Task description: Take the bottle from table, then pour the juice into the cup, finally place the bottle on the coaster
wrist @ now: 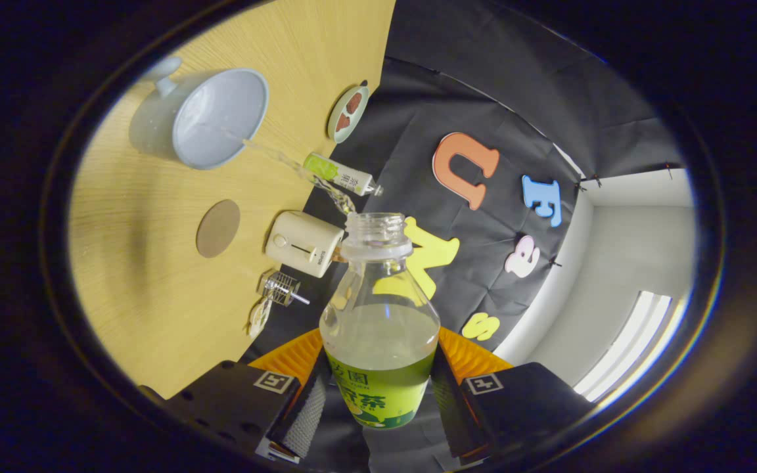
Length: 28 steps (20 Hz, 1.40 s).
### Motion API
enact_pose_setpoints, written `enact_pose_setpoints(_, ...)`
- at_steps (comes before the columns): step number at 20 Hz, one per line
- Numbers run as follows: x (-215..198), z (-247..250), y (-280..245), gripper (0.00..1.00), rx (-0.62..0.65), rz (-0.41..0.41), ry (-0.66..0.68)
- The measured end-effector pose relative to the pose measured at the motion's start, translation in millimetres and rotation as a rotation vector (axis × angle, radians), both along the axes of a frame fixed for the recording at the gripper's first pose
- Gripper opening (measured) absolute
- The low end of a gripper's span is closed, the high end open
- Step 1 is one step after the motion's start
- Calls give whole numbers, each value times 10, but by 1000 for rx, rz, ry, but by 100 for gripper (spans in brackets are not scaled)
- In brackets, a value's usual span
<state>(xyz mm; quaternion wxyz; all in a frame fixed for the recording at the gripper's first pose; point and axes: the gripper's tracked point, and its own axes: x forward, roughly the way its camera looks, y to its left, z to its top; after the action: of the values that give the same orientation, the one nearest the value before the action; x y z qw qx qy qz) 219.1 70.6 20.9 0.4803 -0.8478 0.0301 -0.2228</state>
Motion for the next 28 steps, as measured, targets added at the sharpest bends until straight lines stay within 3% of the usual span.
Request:
enact_pose_setpoints(19,14,142,279,80,-206,43,-24)
enact_pose_setpoints(28,-62,232,306,80,-261,18,-44)
